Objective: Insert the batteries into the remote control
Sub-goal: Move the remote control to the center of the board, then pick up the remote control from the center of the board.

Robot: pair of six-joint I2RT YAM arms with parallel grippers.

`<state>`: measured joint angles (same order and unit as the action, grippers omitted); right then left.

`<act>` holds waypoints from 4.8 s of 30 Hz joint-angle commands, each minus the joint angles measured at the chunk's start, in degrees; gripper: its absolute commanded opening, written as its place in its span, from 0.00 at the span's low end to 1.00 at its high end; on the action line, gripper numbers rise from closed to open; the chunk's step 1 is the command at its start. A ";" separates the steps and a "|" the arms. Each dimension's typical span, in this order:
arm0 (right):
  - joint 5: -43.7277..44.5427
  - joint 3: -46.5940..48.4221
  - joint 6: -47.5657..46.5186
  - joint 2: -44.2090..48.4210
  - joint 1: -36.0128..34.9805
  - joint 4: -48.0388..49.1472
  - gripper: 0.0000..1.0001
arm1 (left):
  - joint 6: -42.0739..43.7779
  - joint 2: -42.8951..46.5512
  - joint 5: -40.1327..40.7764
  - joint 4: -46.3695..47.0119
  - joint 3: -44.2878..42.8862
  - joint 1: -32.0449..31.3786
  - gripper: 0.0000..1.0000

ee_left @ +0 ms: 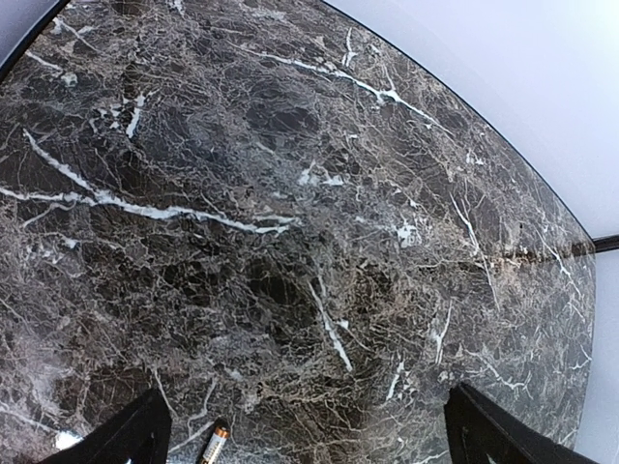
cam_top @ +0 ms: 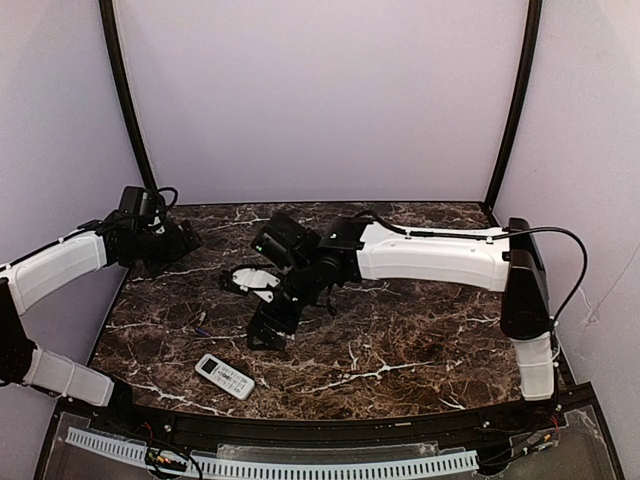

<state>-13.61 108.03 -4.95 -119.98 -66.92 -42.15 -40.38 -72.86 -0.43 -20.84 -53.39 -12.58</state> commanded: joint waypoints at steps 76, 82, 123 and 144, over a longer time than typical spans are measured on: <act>8.78 -15.70 8.24 -2.27 2.22 10.68 0.38 | 2.09 4.89 -1.77 9.16 7.24 0.38 1.00; 10.44 -28.04 9.30 5.23 8.16 11.82 0.36 | 3.54 1.95 -1.41 9.76 5.22 -1.05 1.00; 8.20 -21.91 8.62 -1.32 14.33 1.27 0.56 | 10.80 1.74 0.60 11.15 2.50 -6.43 1.00; -15.21 -28.14 11.87 25.78 25.04 26.32 0.35 | 16.63 3.36 -21.68 38.12 9.05 -14.35 1.00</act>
<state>-20.16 83.64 3.88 -100.20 -44.62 -27.31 -25.12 -70.24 -14.24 6.83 -46.50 -24.47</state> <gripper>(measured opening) 0.493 0.997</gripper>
